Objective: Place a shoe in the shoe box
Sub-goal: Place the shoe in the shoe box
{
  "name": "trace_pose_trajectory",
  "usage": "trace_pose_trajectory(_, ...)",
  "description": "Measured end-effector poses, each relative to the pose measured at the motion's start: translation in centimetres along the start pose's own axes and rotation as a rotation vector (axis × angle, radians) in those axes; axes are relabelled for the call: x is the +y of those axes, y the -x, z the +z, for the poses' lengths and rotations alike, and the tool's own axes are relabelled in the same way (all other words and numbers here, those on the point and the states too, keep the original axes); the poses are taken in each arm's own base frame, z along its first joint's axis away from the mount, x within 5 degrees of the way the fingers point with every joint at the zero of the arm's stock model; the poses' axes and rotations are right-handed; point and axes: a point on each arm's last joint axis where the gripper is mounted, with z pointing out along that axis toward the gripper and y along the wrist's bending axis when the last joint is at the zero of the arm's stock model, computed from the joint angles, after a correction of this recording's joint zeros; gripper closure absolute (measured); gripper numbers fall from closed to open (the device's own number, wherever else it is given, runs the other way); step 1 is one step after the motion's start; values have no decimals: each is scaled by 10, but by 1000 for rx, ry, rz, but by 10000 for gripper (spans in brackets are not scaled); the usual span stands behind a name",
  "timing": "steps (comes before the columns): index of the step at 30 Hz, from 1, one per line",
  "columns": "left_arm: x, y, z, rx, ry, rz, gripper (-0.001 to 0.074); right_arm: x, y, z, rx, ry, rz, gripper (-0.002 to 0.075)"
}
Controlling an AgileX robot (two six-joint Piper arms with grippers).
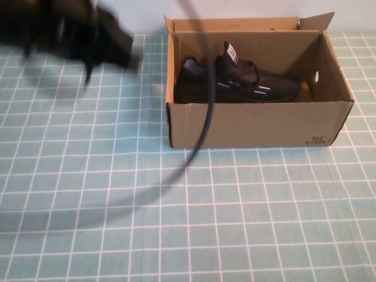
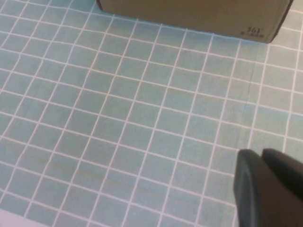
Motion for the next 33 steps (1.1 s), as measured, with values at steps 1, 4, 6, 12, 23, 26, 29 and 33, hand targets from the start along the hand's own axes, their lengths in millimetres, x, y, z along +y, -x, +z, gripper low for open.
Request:
trace_pose_trajectory(1, -5, -13, -5, -27, -8, 1, 736, -2, -6, -3, -11, 3, 0, 726)
trace_pose_trajectory(4, -15, -53, -17, -119, -25, -16, 737, -8, -27, -17, -113, 39, -8, 726)
trace_pose_trajectory(6, -18, -74, -30, -221, -26, -28, 737, -9, -35, -21, -153, 71, -11, 726)
trace_pose_trajectory(12, -21, -144, -41, -367, -24, -88, 737, -12, -50, -30, -413, 154, 0, 726)
trace_pose_trajectory(23, -23, -218, -41, -652, 27, -27, 737, -16, -72, 41, -664, 186, -74, 726)
trace_pose_trajectory(26, -24, -237, -31, -622, 56, 61, 737, -20, -89, 60, -541, 168, -56, 726)
trace_pose_trajectory(29, -25, -257, -21, -564, 60, 96, 737, -23, -104, 87, -498, 151, -69, 726)
trace_pose_trajectory(33, -27, -278, -12, -504, 57, 106, 738, -23, -121, 114, -468, 213, 35, 726)
